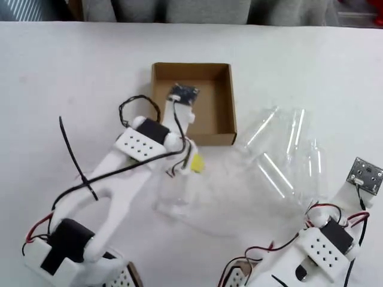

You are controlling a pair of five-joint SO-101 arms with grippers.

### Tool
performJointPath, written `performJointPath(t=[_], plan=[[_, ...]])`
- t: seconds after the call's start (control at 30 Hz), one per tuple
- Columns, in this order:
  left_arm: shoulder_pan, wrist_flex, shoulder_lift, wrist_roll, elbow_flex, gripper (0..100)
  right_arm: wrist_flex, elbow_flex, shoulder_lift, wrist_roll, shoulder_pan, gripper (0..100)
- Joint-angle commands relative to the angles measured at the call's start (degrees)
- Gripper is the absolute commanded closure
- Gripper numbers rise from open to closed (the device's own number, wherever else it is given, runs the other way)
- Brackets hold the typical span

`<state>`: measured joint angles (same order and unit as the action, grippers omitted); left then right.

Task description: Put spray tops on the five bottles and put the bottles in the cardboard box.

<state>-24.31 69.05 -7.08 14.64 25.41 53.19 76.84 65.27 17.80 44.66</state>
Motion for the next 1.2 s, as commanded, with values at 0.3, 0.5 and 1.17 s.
performJointPath(t=[0.3,0.5,1.17], plan=[[1.01,-4.04,11.65,7.21,-5.98,70,-1.19,0.26,1.36,0.00,-0.40,98.2],[0.92,-4.04,16.48,7.74,-9.67,70,-1.19,0.26,1.36,0.00,-0.48,98.2],[0.84,-7.82,21.49,7.30,-11.69,65,-1.10,0.35,1.36,0.00,-0.57,98.2]])
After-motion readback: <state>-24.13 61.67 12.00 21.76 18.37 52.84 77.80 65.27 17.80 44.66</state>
